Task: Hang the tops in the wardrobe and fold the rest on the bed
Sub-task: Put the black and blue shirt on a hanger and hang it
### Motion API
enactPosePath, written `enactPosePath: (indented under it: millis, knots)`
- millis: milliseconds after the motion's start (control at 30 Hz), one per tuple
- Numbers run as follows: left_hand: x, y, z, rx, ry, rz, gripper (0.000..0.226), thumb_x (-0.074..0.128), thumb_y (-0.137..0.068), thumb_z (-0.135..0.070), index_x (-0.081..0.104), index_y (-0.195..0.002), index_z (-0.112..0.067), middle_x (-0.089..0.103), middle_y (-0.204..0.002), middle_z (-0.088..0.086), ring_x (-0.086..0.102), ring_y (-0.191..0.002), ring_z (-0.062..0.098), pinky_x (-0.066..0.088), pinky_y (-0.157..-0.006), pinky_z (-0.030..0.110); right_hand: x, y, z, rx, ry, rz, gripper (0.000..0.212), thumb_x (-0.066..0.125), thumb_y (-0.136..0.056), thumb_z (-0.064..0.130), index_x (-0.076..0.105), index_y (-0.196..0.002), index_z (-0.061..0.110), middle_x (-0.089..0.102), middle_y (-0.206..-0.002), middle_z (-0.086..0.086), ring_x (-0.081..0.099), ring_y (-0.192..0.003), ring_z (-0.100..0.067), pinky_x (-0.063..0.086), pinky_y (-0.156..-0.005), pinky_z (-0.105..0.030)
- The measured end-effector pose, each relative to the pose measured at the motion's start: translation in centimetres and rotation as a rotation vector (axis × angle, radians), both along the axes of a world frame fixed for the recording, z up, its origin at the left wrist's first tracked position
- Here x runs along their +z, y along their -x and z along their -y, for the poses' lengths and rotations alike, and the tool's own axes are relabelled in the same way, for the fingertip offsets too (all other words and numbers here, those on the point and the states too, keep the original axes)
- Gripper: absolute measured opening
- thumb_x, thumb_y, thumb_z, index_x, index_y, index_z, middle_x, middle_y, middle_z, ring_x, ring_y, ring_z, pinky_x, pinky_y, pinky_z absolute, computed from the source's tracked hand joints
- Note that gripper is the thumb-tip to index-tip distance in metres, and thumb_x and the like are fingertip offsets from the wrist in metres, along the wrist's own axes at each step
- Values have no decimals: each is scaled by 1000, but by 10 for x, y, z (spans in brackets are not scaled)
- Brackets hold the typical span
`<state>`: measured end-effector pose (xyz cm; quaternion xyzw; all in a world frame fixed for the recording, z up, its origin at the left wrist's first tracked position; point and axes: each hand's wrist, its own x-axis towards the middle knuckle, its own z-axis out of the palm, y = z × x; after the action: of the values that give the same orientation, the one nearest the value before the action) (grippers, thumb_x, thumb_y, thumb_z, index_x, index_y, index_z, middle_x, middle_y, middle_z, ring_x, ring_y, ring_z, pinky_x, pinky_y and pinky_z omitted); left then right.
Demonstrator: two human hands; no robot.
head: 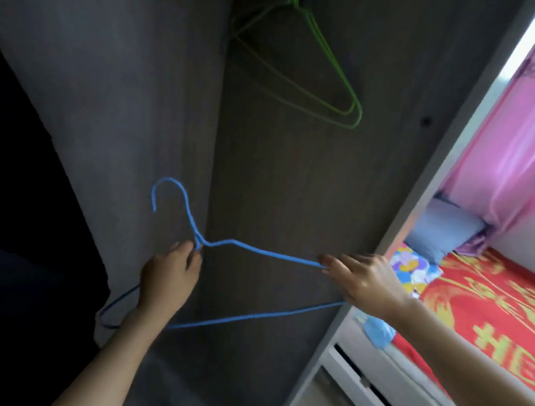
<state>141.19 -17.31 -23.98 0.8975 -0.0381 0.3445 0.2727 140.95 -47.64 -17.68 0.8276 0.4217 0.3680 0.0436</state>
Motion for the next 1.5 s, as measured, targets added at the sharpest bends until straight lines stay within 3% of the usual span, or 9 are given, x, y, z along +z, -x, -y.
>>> enactPosePath:
  millis: [133,267,400,500,633,767,967,1200,1500]
  knots:
    - [-45,13,35,-99,22,-148,33,40,-78,-26,51,-56,-4,54,-48,15,53,-44,39,29,-45,27,-50,32,40,-81,1,-117,23,30,-99,22,50,-100,11,52,-54,0,50,-39,-21,33,-34,-25]
    - [-59,29,80,-188,-40,-174,19,59,-71,-15,55,-54,-9,53,-43,6,53,-40,32,24,-45,22,-76,59,82,-205,-50,-181,43,30,-100,27,66,-83,10,55,-56,2,52,-42,-19,35,-36,-24]
    - [-74,41,135,-312,35,-190,39,42,-82,-33,62,-60,-8,56,-48,6,54,-43,31,35,-42,25,-101,82,136,-299,-190,-253,30,27,-100,31,52,-95,17,62,-62,2,56,-44,-21,40,-33,-27]
    - [-87,53,184,-380,8,-180,40,38,-81,-31,65,-61,-9,60,-52,2,57,-45,28,40,-41,23,-115,97,175,-352,-248,-273,20,29,-97,24,49,-96,20,67,-67,4,59,-45,-19,41,-33,-22]
    - [-96,67,259,-432,-106,-164,35,40,-78,-28,55,-52,-10,53,-45,1,53,-39,26,31,-36,19,-133,124,236,-436,-310,-294,19,43,-78,21,49,-96,21,70,-71,6,62,-47,-16,38,-33,-17]
    - [-104,78,346,-504,-153,-165,32,41,-77,-31,57,-54,-16,55,-45,-1,53,-40,24,31,-34,19,-154,155,305,-532,-337,-278,21,44,-76,20,48,-96,21,69,-69,6,63,-48,-14,38,-31,-18]
    - [-112,101,479,-779,-215,-156,28,41,-75,-32,49,-51,-19,48,-41,-5,49,-35,17,9,-36,16,-170,226,382,-779,-438,-248,25,51,-72,15,46,-94,23,64,-64,8,60,-48,-12,34,-37,-19]
    - [-122,143,607,-1203,-330,-67,23,41,-70,-30,52,-51,-21,50,-43,-10,49,-36,11,22,-35,21,-197,296,417,-1064,-672,-250,25,45,-75,13,48,-98,23,64,-65,5,63,-53,-14,43,-38,-21]
    - [-143,161,753,-1620,-414,-249,26,41,-67,-34,66,-63,-29,55,-52,-15,54,-46,5,29,-38,16,-202,343,492,-1299,-955,-171,25,48,-74,11,58,-95,22,72,-79,4,65,-65,-10,50,-57,-20]
